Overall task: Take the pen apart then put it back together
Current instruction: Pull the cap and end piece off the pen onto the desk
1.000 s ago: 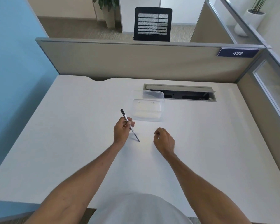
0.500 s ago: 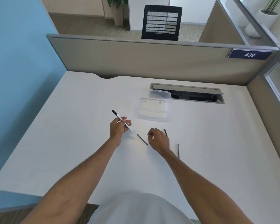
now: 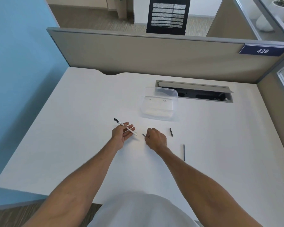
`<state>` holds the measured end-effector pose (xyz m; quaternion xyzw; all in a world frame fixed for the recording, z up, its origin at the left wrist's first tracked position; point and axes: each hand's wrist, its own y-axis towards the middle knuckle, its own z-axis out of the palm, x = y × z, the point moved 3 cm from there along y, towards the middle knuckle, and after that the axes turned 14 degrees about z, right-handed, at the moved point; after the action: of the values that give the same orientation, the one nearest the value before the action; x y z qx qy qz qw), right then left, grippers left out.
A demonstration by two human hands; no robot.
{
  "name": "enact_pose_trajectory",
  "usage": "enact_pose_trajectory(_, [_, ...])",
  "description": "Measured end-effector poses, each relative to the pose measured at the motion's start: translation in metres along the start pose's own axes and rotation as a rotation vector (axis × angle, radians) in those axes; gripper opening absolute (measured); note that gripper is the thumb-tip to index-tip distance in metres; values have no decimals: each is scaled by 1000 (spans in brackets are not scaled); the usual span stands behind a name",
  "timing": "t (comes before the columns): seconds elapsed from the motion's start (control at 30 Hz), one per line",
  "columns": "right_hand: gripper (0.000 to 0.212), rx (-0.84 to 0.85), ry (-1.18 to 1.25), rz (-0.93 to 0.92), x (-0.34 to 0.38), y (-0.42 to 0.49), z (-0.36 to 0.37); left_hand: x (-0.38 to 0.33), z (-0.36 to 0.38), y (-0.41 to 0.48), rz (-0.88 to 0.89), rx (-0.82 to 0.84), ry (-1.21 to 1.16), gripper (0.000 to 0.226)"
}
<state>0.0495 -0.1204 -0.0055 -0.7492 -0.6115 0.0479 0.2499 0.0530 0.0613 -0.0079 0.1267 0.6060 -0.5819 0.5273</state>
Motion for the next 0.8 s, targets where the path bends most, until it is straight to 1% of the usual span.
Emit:
enact_pose_trajectory(0.13, [25,28,27,25,-2,1,-2,1,3,2,-7,9,1,43])
enact_pose_trajectory(0.27, [23,12,189,110,-4,7,-15,3,8,4,-17,3,8,43])
enact_pose_trajectory(0.4, [19,-123,438,190,3,24,-46,5,16,6,-25,19,5,40])
enact_pose_trajectory(0.53, [17,-248,618,249,16,52,-89,3,26,7,-45,63,-9,23])
enact_pose_trajectory(0.6, [20,-239,633,300,21,69,-108,2,29,9,-45,68,-18,22])
enact_pose_trajectory(0.67, [24,-189,617,334,24,86,-121,0,30,11,-43,74,-18,24])
enact_pose_trajectory(0.77, [27,-134,601,363,27,106,-132,-4,27,14,-44,77,-25,34])
enact_pose_trajectory(0.8, [27,-119,593,365,29,111,-133,-6,27,16,-40,80,-18,34])
